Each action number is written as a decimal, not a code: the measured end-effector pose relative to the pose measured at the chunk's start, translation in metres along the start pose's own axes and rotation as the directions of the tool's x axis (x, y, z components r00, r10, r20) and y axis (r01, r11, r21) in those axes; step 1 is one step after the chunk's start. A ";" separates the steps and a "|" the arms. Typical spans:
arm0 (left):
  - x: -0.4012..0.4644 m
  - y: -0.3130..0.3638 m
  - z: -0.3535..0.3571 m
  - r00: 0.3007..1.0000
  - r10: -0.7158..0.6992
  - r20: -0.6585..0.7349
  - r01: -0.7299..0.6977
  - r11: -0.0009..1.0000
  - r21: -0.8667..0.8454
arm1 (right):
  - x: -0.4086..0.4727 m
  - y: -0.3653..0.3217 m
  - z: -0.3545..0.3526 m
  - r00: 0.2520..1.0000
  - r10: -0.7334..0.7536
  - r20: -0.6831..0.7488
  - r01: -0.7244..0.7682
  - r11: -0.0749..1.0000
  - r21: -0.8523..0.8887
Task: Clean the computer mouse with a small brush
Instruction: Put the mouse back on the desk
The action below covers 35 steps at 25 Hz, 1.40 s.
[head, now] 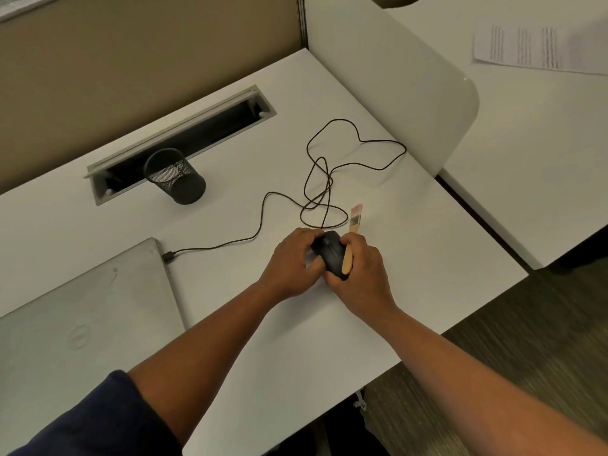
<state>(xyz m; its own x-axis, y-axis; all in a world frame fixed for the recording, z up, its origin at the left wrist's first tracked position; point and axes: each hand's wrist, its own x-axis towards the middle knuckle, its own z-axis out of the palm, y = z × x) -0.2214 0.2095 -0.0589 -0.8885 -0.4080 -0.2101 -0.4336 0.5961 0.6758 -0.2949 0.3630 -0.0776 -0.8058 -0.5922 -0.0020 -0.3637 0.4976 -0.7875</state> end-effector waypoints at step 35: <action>-0.109 -0.202 -0.207 0.881 -0.467 -0.080 0.466 0.823 0.323 | 0.146 -0.249 0.112 0.910 -0.373 0.178 0.398 0.907 -0.135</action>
<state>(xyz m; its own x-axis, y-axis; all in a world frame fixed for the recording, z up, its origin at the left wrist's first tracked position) -0.0053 -0.0098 -0.0261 -0.5676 -0.6934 -0.4439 -0.8200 0.5240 0.2302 -0.2697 0.0811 0.0493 -0.5146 -0.8379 0.1820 -0.7138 0.3010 -0.6324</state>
